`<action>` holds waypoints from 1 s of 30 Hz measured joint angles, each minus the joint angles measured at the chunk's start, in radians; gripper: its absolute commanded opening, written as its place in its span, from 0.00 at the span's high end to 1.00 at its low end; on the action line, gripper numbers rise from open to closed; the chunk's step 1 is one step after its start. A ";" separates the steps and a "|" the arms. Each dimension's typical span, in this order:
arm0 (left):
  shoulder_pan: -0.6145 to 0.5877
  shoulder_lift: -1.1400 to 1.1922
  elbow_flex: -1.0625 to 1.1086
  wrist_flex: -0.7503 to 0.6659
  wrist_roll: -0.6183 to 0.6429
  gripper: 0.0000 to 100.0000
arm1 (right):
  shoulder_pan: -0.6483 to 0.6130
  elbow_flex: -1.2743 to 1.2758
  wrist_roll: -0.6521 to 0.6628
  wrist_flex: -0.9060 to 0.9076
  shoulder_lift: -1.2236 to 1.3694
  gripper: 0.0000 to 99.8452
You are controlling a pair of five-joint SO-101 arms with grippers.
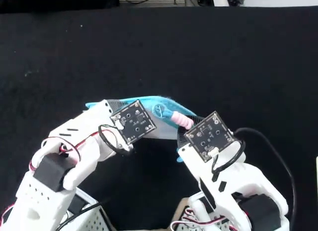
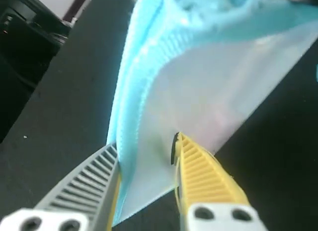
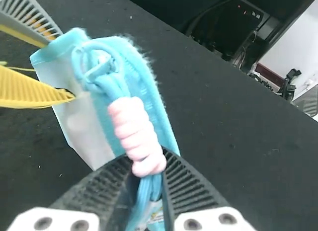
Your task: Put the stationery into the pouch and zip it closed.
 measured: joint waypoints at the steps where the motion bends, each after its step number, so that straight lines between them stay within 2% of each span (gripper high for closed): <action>1: 0.003 0.005 -0.012 0.023 0.000 0.98 | 0.000 0.000 0.000 0.000 0.000 0.99; 3: 0.006 0.008 -0.029 0.058 0.000 0.95 | 0.000 0.000 0.000 0.000 0.000 0.99; 5: 0.006 0.008 -0.034 0.077 -0.002 0.97 | 0.000 0.000 0.000 -0.002 0.000 0.99; 12: 0.017 0.008 -0.031 0.083 0.031 0.97 | 0.003 0.000 0.000 -0.002 0.000 0.99; 18: 0.021 0.008 -0.034 0.075 0.038 0.97 | 0.169 0.012 0.000 -0.002 0.002 0.99; 22: 0.054 0.011 -0.023 0.074 0.046 0.97 | 0.189 0.021 0.000 0.026 0.002 0.94; 25: 0.060 0.011 -0.020 0.074 0.046 0.97 | 0.157 0.011 0.000 0.074 0.002 0.88; 30: 0.055 0.011 -0.018 0.074 0.054 0.97 | -0.020 -0.066 0.018 0.210 0.002 0.82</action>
